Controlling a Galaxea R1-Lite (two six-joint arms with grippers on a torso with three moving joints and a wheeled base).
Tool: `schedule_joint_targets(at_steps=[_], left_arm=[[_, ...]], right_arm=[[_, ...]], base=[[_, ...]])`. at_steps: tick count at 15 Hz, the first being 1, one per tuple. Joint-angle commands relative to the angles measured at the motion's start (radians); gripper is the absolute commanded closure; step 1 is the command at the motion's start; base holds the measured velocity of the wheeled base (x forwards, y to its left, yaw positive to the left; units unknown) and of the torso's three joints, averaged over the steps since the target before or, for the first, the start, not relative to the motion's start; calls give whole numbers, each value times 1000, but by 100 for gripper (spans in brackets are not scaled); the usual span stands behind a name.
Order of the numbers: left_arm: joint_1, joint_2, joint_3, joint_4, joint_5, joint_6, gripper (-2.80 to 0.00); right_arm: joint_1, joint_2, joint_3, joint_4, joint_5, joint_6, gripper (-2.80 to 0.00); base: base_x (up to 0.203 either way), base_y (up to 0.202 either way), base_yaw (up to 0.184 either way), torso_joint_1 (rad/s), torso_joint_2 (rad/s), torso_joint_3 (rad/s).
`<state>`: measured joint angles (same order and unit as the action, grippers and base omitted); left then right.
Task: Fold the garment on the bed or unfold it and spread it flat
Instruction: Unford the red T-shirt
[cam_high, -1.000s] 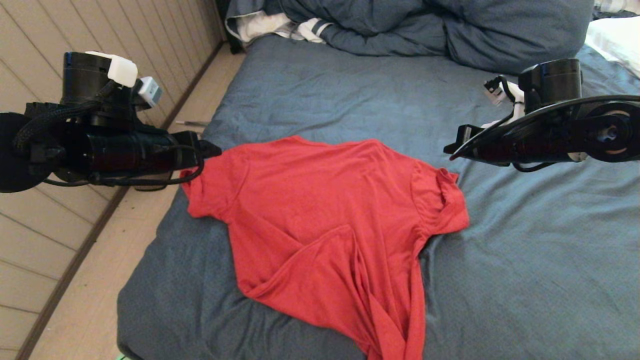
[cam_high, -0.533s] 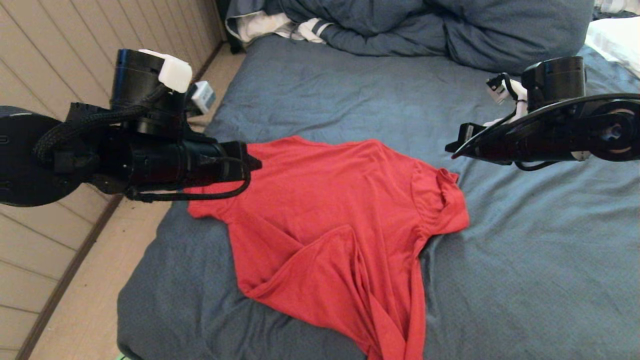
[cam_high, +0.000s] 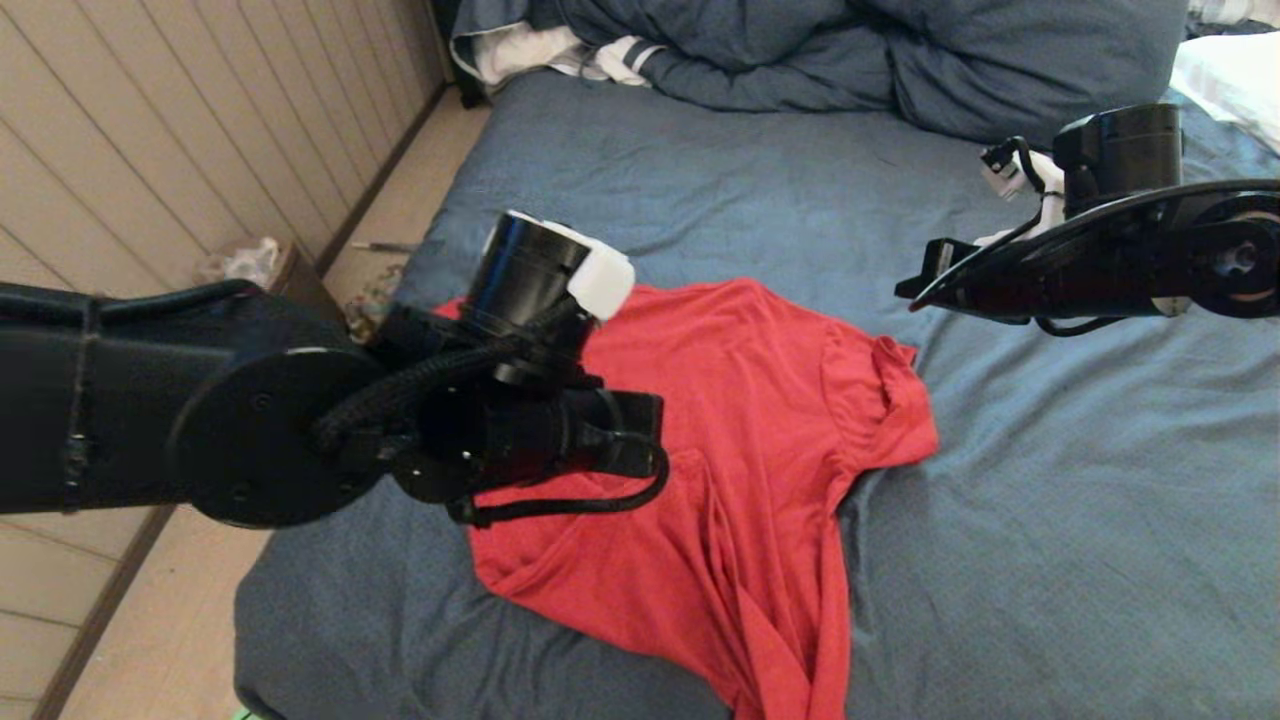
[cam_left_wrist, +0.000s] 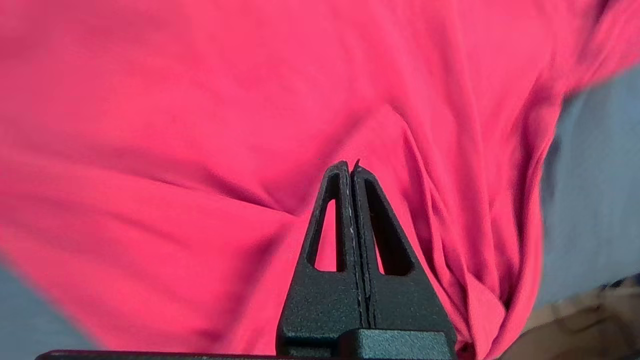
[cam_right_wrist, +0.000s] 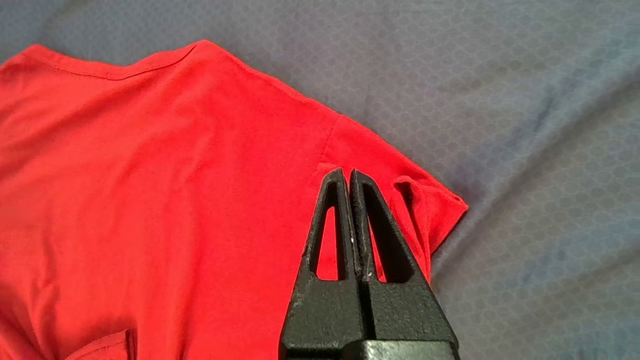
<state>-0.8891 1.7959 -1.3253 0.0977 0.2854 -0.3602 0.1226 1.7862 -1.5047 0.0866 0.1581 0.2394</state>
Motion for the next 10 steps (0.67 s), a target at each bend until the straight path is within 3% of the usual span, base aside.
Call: schedule_joint_targets(at_steps=[1,2,3,6,10], left_arm=[[-54,83,-11,-4,23,-3,0],[-71,106,-12,-8,25,-2,0],[-93,141,-18,-10,32,0,-280],[-103,206,-74,-12,87,-2,-280],[-103,255,-100,-33,97,0,-280]], right_arm=[[-1,-1,-2,1,1,1,0],[0,-1,0,1,1,1,0],[0,-1,0,1,1,1,0],[2,-5,3,1,1,1,0],[0,-7,1,1,1,0,0]], base=[[0,0,0,0,0,0],[0,0,0,0,0,0],[0,0,0,0,0,0],[0,0,0,0,0,0],[0,0,0,0,0,0]])
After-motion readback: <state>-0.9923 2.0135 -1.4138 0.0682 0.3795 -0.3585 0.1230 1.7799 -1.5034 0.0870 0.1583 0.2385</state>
